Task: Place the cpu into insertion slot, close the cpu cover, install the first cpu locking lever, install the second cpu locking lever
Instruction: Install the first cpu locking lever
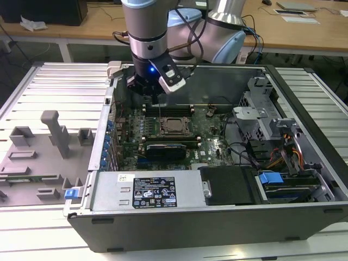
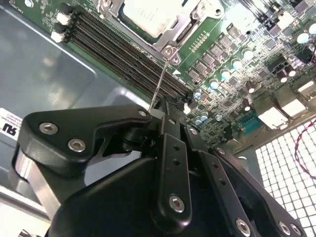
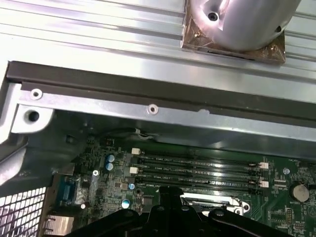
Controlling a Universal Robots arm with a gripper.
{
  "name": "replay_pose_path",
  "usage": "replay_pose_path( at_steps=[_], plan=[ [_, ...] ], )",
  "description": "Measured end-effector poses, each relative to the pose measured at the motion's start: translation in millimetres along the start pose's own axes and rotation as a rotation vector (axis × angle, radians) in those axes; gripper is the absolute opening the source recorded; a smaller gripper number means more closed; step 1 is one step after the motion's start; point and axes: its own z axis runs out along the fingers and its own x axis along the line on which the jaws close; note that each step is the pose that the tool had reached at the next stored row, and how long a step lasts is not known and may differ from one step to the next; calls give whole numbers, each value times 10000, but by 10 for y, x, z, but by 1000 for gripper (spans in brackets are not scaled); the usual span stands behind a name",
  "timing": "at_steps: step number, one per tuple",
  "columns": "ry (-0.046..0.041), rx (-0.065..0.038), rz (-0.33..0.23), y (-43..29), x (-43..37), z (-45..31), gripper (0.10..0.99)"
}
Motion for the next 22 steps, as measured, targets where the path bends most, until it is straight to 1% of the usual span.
replay_pose_path(
  at_steps=[2,7,11,12,17,18,19,21,22],
  plan=[
    [-2,-16,2,-13,-13,7,106],
    [-5,-52,5,-55,-85,25,106],
    [-5,-63,9,-109,-204,40,106],
    [-5,-65,7,-112,-215,42,106],
    [-14,-64,5,-112,-217,42,106],
    [-75,-54,-11,-112,-215,44,106],
    [-185,-34,-39,-112,-211,47,106],
    [-378,-4,-86,-113,-205,50,106],
    [-500,12,-116,-113,-202,52,106]
  ],
)
